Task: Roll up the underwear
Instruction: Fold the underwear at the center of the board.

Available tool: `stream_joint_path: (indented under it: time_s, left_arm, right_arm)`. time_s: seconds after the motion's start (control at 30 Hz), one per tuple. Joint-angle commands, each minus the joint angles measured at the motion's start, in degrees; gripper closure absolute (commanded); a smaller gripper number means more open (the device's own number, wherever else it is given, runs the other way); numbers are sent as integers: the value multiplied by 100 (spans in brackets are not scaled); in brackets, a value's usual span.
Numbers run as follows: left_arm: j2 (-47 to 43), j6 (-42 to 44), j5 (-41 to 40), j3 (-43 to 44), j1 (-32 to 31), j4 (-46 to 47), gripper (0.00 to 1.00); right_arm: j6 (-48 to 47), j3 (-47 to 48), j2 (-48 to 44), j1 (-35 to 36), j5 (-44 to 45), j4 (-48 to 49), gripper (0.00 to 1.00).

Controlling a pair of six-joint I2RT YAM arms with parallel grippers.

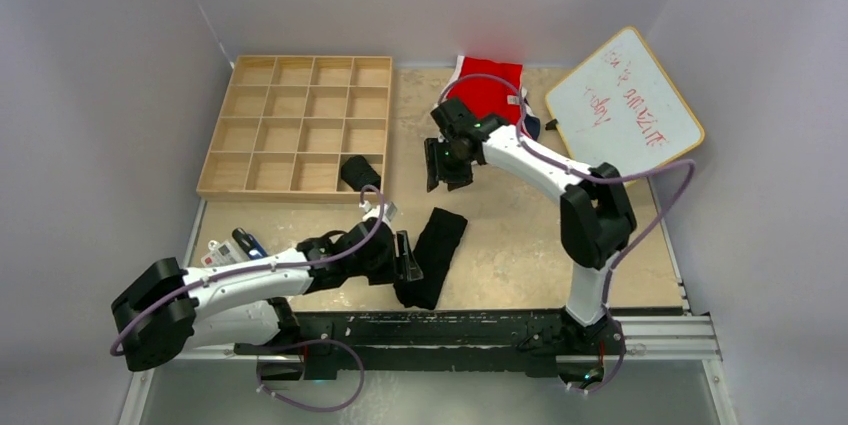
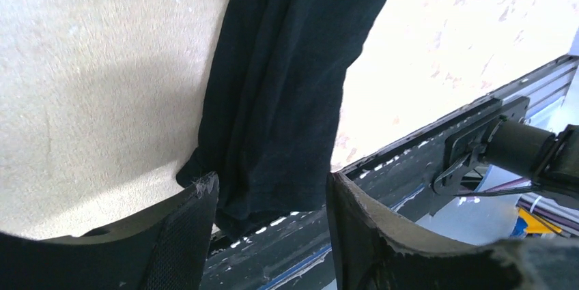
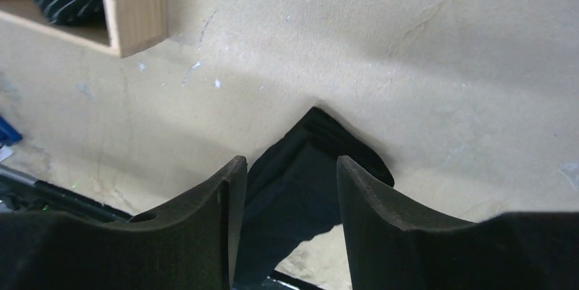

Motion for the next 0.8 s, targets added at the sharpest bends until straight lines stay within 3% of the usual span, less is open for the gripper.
stream_joint_path:
  time_s: [0.0, 0.1, 0.3, 0.57, 0.77]
  left_arm:
    - [-228, 256, -553, 506, -23, -639, 43]
    - [-195, 430, -599, 729, -23, -711, 45]
    - [217, 1032, 442, 758, -25, 451, 56]
    - [1421, 826, 417, 447, -26, 954, 71]
    - [1258, 712, 64, 120, -30, 880, 70]
  right_arm:
    - [124, -513, -655, -34, -6, 318, 48]
    - [252, -1126, -987, -34, -424, 790, 58]
    - [408, -1896, -955, -34, -1206, 1586, 79]
    - [246, -1921, -400, -122, -1107, 2173, 81]
    - [134, -1731, 123, -390, -973, 1967, 77]
